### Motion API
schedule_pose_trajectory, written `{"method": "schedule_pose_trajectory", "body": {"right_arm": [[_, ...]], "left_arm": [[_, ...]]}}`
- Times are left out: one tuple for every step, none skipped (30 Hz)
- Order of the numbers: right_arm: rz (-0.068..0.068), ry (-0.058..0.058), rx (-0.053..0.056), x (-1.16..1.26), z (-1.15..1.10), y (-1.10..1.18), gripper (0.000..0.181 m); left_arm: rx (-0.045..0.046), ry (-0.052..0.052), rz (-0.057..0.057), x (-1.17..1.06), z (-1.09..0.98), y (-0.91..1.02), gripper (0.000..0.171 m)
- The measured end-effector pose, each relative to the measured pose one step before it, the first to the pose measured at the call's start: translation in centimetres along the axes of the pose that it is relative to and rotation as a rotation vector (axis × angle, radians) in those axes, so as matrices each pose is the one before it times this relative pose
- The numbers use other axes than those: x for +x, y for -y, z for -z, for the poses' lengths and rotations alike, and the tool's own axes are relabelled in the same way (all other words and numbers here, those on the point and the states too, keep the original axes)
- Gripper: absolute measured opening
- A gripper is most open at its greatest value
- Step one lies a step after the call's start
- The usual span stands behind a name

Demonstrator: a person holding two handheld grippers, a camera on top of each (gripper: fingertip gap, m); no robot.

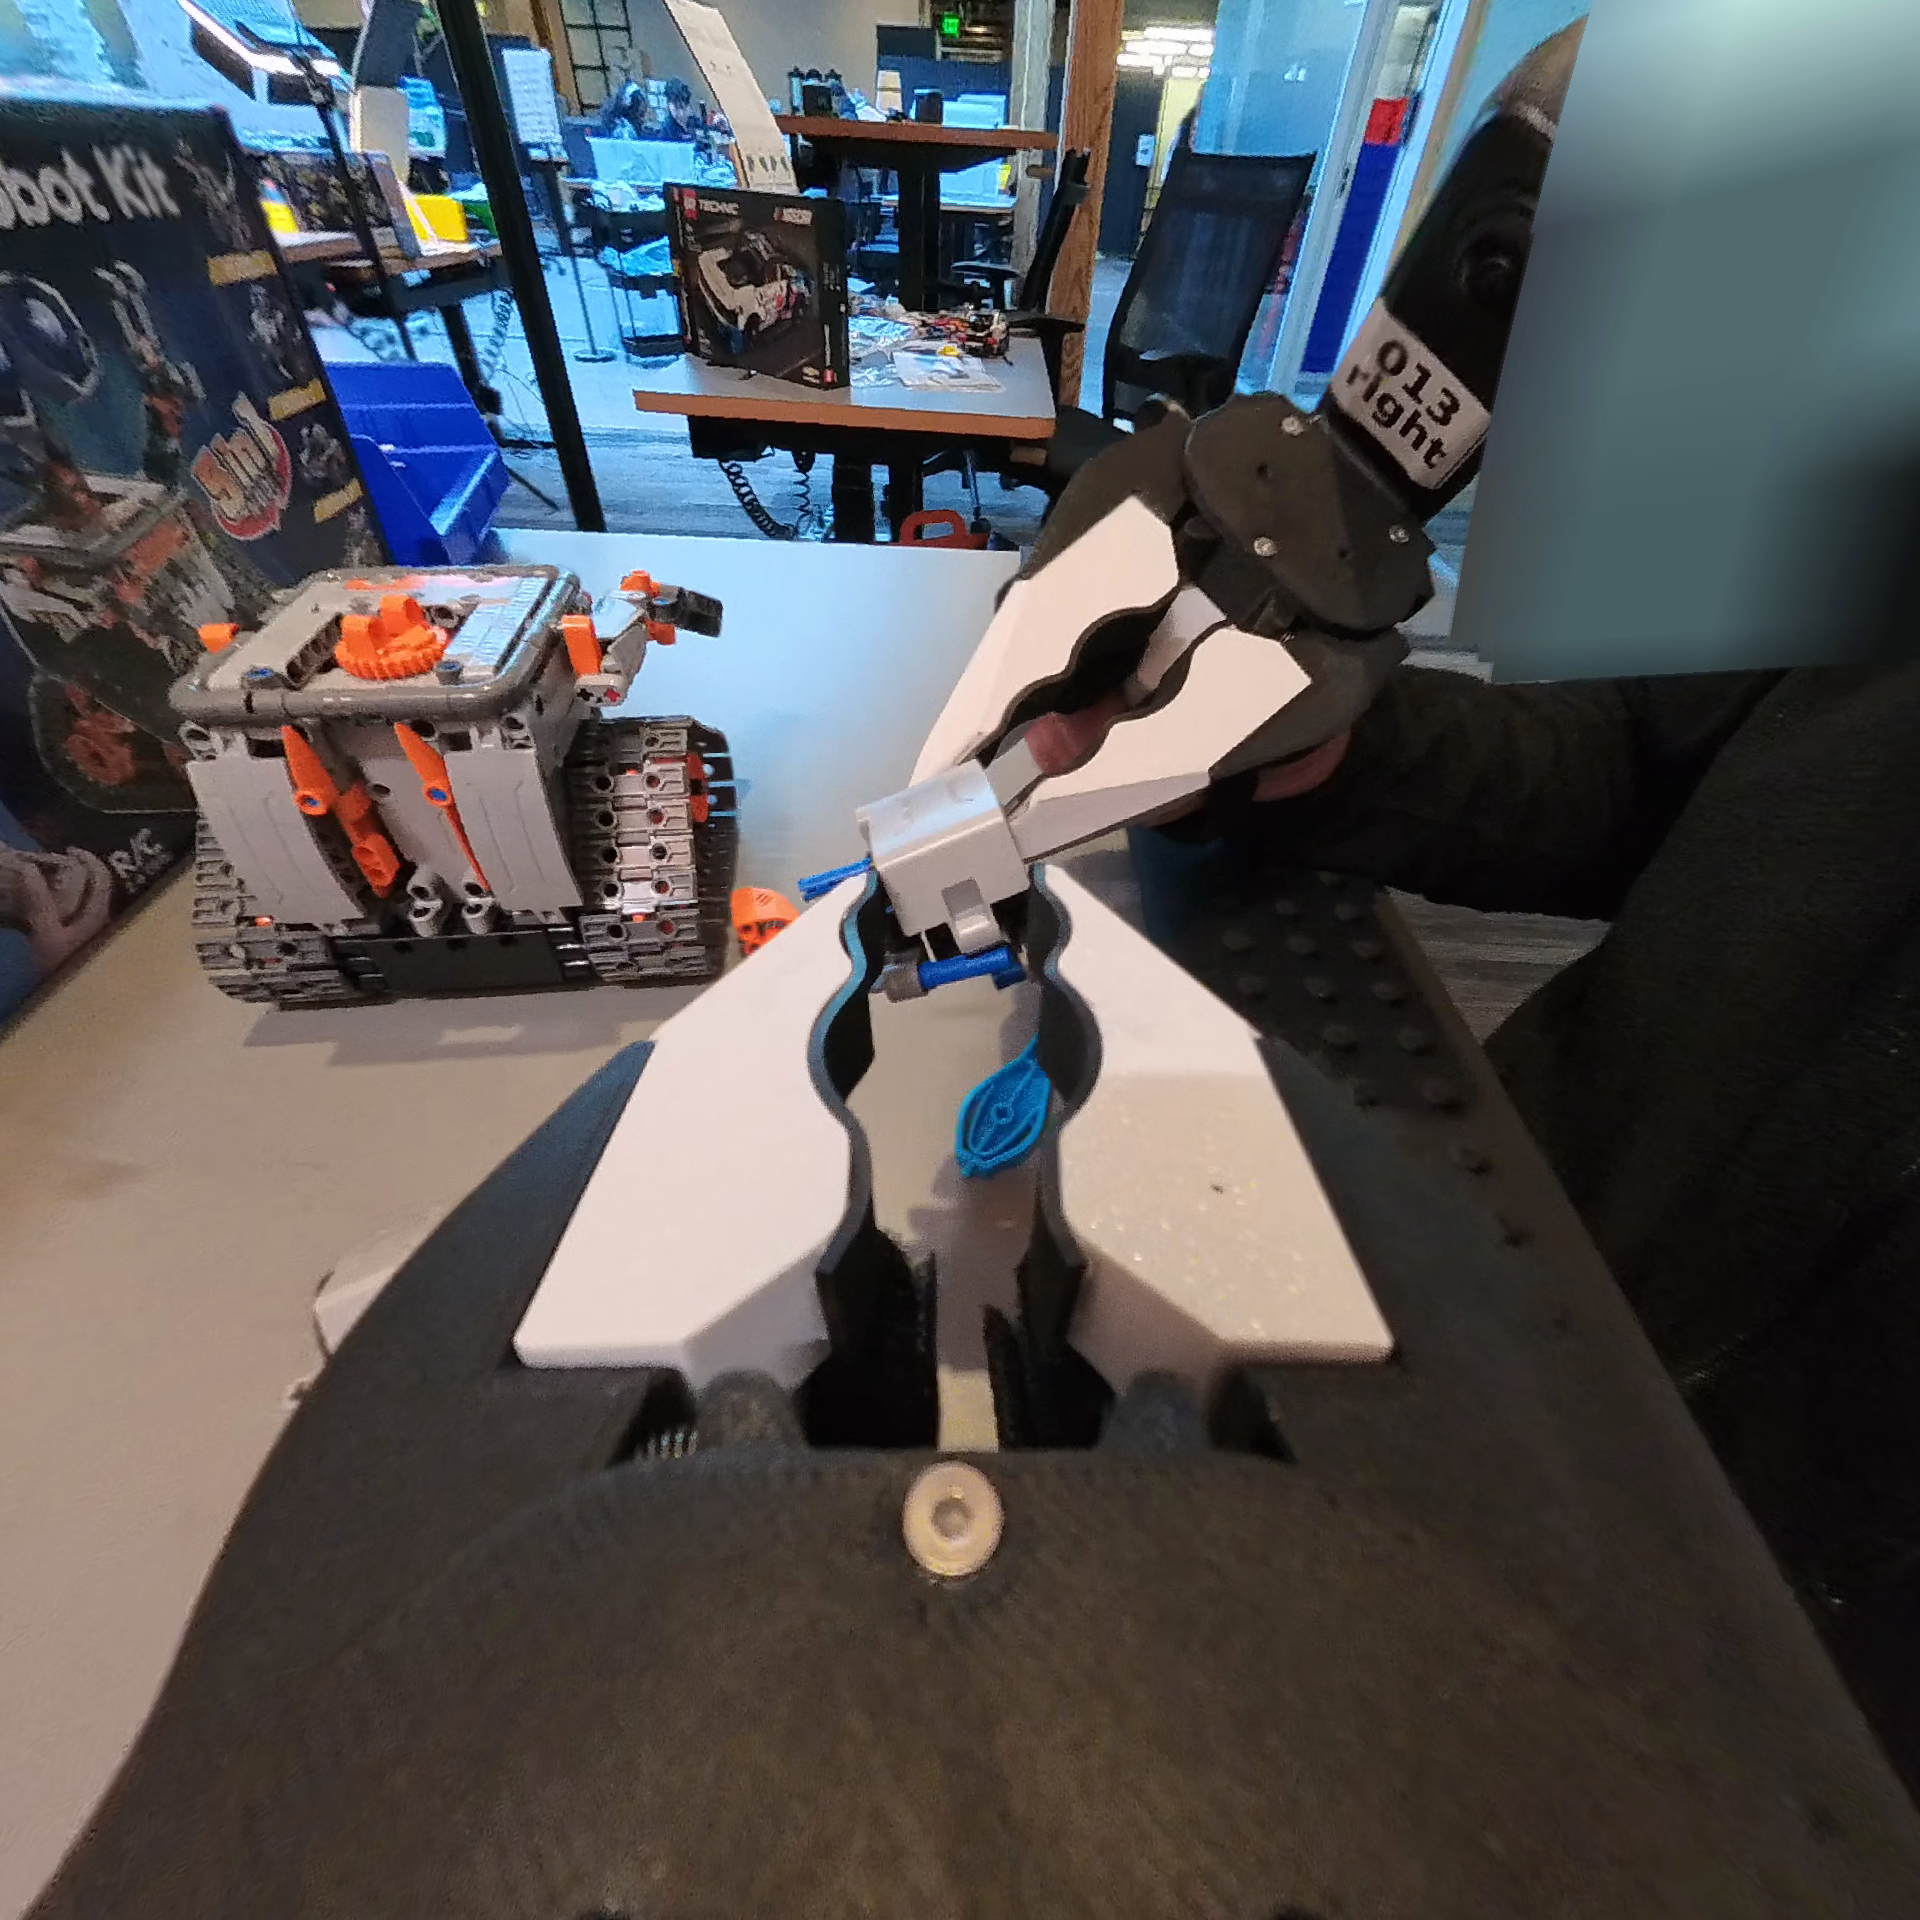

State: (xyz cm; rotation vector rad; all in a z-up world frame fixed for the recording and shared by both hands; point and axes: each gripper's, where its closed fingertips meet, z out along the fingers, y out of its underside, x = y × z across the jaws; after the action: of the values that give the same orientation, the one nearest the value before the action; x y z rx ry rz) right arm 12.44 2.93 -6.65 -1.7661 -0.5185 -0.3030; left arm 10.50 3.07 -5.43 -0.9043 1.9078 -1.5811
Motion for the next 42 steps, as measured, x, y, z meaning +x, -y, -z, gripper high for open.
{"method": "schedule_pose_trajectory", "body": {"right_arm": [[0.0052, -0.0039, -0.0024, 0.013, 0.007, -0.011, 0.008], [0.0093, -0.006, -0.0008, 0.009, 0.019, 0.028, 0.008], [0.0097, -0.0065, 0.0019, 0.006, 0.051, 0.071, 0.008], [0.0079, -0.0053, 0.0022, 0.018, 0.059, 0.086, 0.008], [0.0085, -0.0058, 0.0015, 0.026, 0.052, 0.071, 0.008], [0.0146, -0.0095, 0.0009, 0.06, 0.059, 0.079, 0.008], [0.0253, -0.0155, -0.002, 0.056, 0.077, 0.101, 0.007], [0.0304, -0.0184, -0.0071, 0.044, 0.048, 0.061, 0.007], [0.0305, -0.0184, -0.0091, 0.031, 0.033, 0.02, 0.007], [0.0277, -0.0155, -0.01, 0.016, 0.011, -0.04, 0.007], [0.0162, -0.0092, -0.0076, 0.021, 0.018, -0.056, 0.006], [0.0085, -0.0031, -0.0035, 0.017, 0.026, -0.041, 0.006], [0.0104, -0.0044, -0.0029, 0.049, 0.03, -0.049, 0.006], [0.0122, -0.0073, -0.0041, 0.064, 0.035, -0.015, 0.006], [0.0109, -0.0049, -0.0038, 0.023, 0.024, -0.007, 0.006], [0.0127, -0.003, -0.0032, -0.023, 0.002, -0.017, 0.006], [0.0118, -0.0014, -0.0031, -0.038, 0.004, -0.014, 0.005], [0.0102, -0.0001, -0.0017, -0.054, 0.012, -0.011, 0.006], [0.0114, -0.0016, -0.0001, -0.027, 0.021, 0.008, 0.006], [0.0178, -0.0048, -0.0025, -0.007, 0.034, -0.007, 0.006], [0.0204, -0.0052, -0.0052, -0.05, 0.022, -0.018, 0.006], [0.0134, -0.0037, -0.0024, -0.045, 0.015, -0.002, 0.006], [0.0075, -0.004, -0.0008, 0.001, 0.028, -0.002, 0.006], [0.01, -0.0068, -0.0055, 0.029, 0.012, -0.046, 0.006], [0.0153, -0.0066, -0.0125, -0.027, -0.045, -0.123, 0.006], [0.0148, -0.0015, -0.0146, -0.144, -0.102, -0.185, 0.006], [0.0112, 0.0022, -0.0123, -0.209, -0.111, -0.165, 0.006], [0.0074, 0.0015, -0.0075, -0.151, -0.074, -0.084, 0.006], [0.0047, -0.0015, -0.0013, -0.026, -0.002, 0.011, 0.006], [0.0023, -0.0033, 0.0028, 0.027, 0.036, 0.066, 0.006], [0.0031, -0.0026, 0.0027, 0.027, 0.031, 0.043, 0.006], [0.0125, -0.0061, -0.0043, -0.002, -0.014, -0.007, 0.006], [0.0206, -0.0102, -0.0092, -0.031, -0.048, -0.013, 0.006], [0.0187, -0.0073, -0.0056, -0.038, -0.028, 0.031, 0.005], [0.0149, -0.0025, -0.003, -0.072, -0.035, 0.011, 0.004], [0.0188, -0.0052, -0.005, -0.084, -0.047, -0.009, 0.004], [0.0218, -0.0076, -0.0036, -0.073, 0.003, 0.048, 0.003], [0.0159, -0.0058, 0.0036, -0.063, 0.039, 0.17, 0.003], [0.0114, -0.0027, 0.0059, -0.06, 0.045, 0.184, 0.003], [0.01, -0.0039, 0.005, -0.027, 0.032, 0.134, 0.003], [0.0109, -0.0067, 0.0031, 0.012, 0.034, 0.109, 0.003], [0.0125, -0.0089, 0.0012, 0.038, 0.045, 0.075, 0.003]], "left_arm": [[-0.00732, 0.0121, -0.023, 0.024, -0.01, -0.006, 0.025], [-0.00888, 0.0088, -0.015, 0.035, -0.005, 0.002, 0.024], [-0.00154, 0.0001, 0.0011, 0.064, 0.012, 0.091, 0.024], [0.0018, -0.0061, 0.0141, 0.047, 0.017, 0.111, 0.024], [0.00096, -0.0067, 0.0147, 0.02, 0.014, 0.074, 0.024], [-0.00135, -0.0065, 0.0101, 0.023, 0.013, 0.046, 0.024], [-0.00105, -0.0065, 0.0039, 0.051, 0.019, 0.058, 0.024], [-0.00481, -0.0033, -0.005, 0.039, 0.041, 0.053, 0.024], [-0.0096, 0.0013, -0.0136, 0.037, 0.026, 0.024, 0.024], [-0.01495, 0.0066, -0.0195, 0.008, 0.003, -0.033, 0.024], [-0.01825, 0.0102, -0.0203, 0.002, -0.041, -0.116, 0.024], [-0.01745, 0.0073, -0.0157, 0.024, -0.023, -0.093, 0.024], [-0.02008, 0.0052, -0.0111, 0.002, -0.036, -0.126, 0.024], [-0.02001, 0.0051, -0.0099, -0.001, -0.053, -0.135, 0.024], [-0.0127, 0.0034, -0.0089, 0.02, 0.003, -0.023, 0.024], [-0.01829, -0.0005, -0.0048, 0.02, 0.015, -0.083, 0.024], [-0.02558, -0.0024, -0.0049, 0.045, -0.003, -0.197, 0.024], [-0.01949, 0.0011, -0.0131, 0.023, 0.018, -0.103, 0.023], [-0.02018, 0.0014, -0.0115, 0.043, 0.015, -0.102, 0.023], [-0.02112, 0.002, -0.0108, 0.033, -0.011, -0.106, 0.023], [-0.0186, 0.0033, -0.0138, 0.022, 0.002, -0.03, 0.023], [-0.01672, 0.0029, -0.0124, 0.027, 0.024, -0.016, 0.024], [-0.01288, 0.005, -0.0126, -0.007, 0.025, 0.027, 0.023], [-0.00925, 0.006, -0.008, -0.022, -0.017, 0.062, 0.024], [-0.01468, 0.0076, -0.0063, -0.043, -0.083, -0.058, 0.024], [-0.03227, 0.0142, -0.0231, -0.071, -0.124, -0.334, 0.023], [-0.03705, 0.0169, -0.0311, -0.031, -0.111, -0.363, 0.023], [-0.02749, 0.0124, -0.0228, 0.02, -0.055, -0.194, 0.024], [-0.01904, 0.011, -0.0223, 0.016, 0.01, -0.079, 0.024], [-0.00439, 0.0097, -0.0225, 0.011, 0.083, 0.092, 0.024], [-0.00249, 0.0046, -0.017, 0.014, 0.059, 0.066, 0.024], [-0.00883, 0.0039, -0.0079, -0.021, -0.005, -0.088, 0.024], [-0.01165, 0.0006, 0.0013, -0.006, -0.041, -0.137, 0.025], [-0.00933, -0.0069, 0.0043, 0.038, -0.013, -0.146, 0.027], [0.00712, -0.0124, 0.0077, 0.112, 0.02, 0.078, 0.032], [0.0288, -0.0034, 0.0105, 0.001, 0.113, 0.434, 0.038], [0.02402, -0.0142, 0.0151, 0.153, 0.059, 0.405, 0.038], [0.00624, -0.0185, 0.0161, 0.227, -0.059, 0.13, 0.038], [-0.00103, -0.004, 0.0069, 0.063, -0.163, 0.004, 0.036], [-0.00465, 0.007, 0.0037, -0.094, -0.228, -0.115, 0.033], [-0.00553, -0.0034, 0.0071, 0.03, -0.249, -0.159, 0.03], [0.00447, -0.0073, 0.0164, 0.018, -0.206, -0.047, 0.029]]}}
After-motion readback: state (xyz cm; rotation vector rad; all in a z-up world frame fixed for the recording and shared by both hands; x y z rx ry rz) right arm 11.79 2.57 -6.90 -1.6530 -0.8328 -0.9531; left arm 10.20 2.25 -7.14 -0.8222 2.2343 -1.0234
